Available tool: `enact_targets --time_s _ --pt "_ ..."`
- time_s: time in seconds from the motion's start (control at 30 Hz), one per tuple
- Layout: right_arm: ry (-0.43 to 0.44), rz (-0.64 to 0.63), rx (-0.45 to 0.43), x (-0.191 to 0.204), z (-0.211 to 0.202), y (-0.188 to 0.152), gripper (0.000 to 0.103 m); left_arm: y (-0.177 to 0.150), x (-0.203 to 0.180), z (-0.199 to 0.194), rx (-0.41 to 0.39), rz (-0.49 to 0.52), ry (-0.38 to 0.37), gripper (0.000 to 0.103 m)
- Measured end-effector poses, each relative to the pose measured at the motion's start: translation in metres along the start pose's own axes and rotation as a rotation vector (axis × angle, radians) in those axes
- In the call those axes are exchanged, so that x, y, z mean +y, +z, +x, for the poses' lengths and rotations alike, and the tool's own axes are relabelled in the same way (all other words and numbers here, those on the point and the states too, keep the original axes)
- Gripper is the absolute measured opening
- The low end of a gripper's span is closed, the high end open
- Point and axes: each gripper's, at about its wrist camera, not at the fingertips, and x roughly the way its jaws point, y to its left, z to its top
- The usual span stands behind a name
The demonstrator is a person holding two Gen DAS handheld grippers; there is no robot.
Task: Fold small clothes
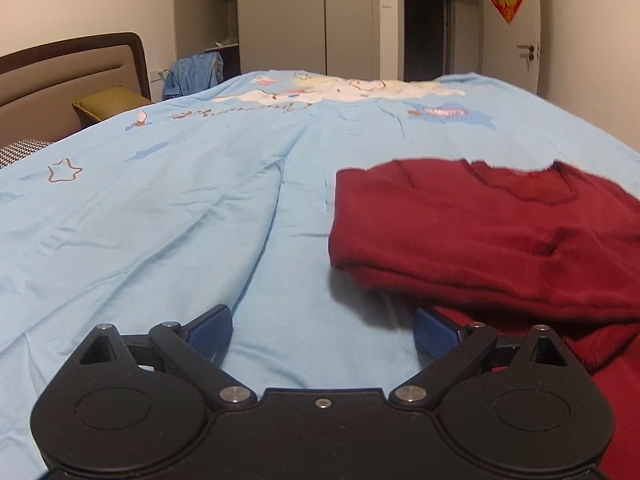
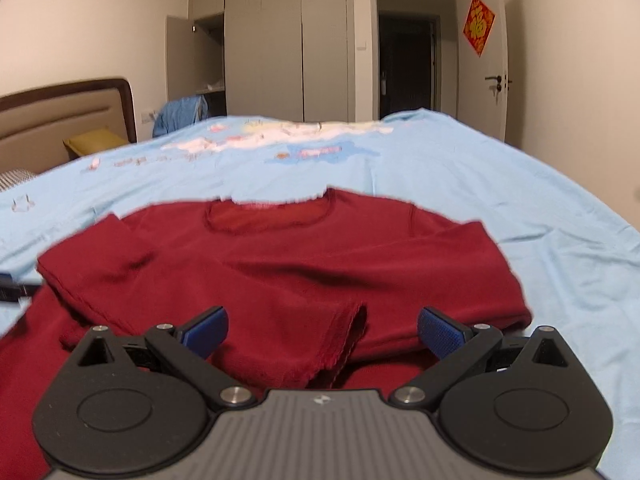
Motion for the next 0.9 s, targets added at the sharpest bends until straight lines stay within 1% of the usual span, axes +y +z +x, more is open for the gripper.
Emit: enact_targets --time_s 0.07,0.13,0.3,0.4,0.47,0.5,0.53,0.57,0.63,0.7,0.8,0.87,0.9 --pt "-0.007 -0.007 0.024 0.001 0.008 -0.009 0.103 0.004 0.003 0.001 -0.02 -0.031 -0.002 0.098" --pt "-0.004 -0.005 0.023 0.001 0.013 -0.017 0.103 0.01 0.003 0.004 -0.044 -0.046 -0.005 0.098" --pt "0.004 0.005 0.019 0.0 0.015 -0.022 0.103 0.02 -0.005 0.011 -0.094 -0.023 -0.002 0.097" --pt "0.015 0.019 0.015 -0.002 0.015 -0.025 0.103 0.022 -0.01 0.014 -0.109 -0.003 -0.012 0.091" --pt "0.02 0.027 0.014 -0.004 0.015 -0.025 0.103 0.022 -0.013 0.015 -0.114 0.02 -0.026 0.076" --pt "0.022 0.029 0.013 -0.004 0.014 -0.025 0.103 0.022 -0.015 0.014 -0.118 0.031 -0.035 0.071" --pt "0.023 0.03 0.013 -0.006 0.012 -0.025 0.103 0.022 -0.016 0.013 -0.126 0.041 -0.045 0.061" --pt "0.023 0.031 0.012 -0.006 0.012 -0.025 0.103 0.021 -0.017 0.011 -0.131 0.053 -0.056 0.048" --pt "0.023 0.031 0.011 -0.005 0.012 -0.026 0.103 0.02 -0.02 0.009 -0.136 0.084 -0.053 0.035" --pt "0.023 0.031 0.012 -0.005 0.012 -0.025 0.103 0.018 -0.02 0.007 -0.136 0.094 -0.048 0.031" --pt "0.023 0.031 0.012 -0.005 0.012 -0.025 0.103 0.017 -0.016 0.008 -0.117 0.085 -0.05 0.025" --pt "0.023 0.031 0.012 -0.005 0.012 -0.026 0.103 0.016 -0.014 0.008 -0.11 0.087 -0.044 0.017" --pt "0.023 0.031 0.012 -0.005 0.012 -0.026 0.103 0.015 -0.014 0.007 -0.108 0.094 -0.035 0.015"
